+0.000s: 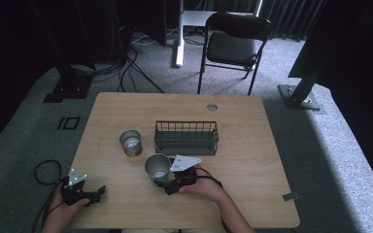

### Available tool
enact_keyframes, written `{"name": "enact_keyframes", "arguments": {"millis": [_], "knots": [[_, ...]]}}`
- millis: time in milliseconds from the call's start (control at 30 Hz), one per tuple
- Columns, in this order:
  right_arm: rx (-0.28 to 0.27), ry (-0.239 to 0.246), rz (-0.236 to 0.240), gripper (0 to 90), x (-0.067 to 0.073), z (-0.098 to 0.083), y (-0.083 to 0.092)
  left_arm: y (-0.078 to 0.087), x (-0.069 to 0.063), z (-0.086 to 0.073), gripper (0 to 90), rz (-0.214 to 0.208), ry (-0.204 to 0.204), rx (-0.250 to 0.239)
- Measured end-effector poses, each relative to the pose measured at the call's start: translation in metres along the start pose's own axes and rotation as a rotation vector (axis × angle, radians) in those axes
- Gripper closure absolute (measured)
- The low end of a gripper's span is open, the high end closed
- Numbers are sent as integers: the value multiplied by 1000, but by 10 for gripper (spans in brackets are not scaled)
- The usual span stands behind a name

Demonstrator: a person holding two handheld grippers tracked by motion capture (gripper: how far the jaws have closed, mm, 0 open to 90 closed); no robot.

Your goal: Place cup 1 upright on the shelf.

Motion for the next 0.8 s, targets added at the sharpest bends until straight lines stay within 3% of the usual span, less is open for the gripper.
{"name": "enact_keyframes", "arguments": {"millis": [600, 800], "knots": [[-57, -44, 13, 112, -1, 9, -14, 0, 0, 0, 13, 0, 0, 0], [-72, -35, 14, 111, 1, 13, -18, 0, 0, 0, 13, 0, 0, 0]]}}
Point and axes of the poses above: each handheld gripper's, and its own axes: y roughly backward along the jaws, z roughly out of its top, x roughly to its left, the point moved 5 cm from there along -y, roughly forward along the jaws, and after that the axes turned 2 degrees about -x, right-handed, at the moved point
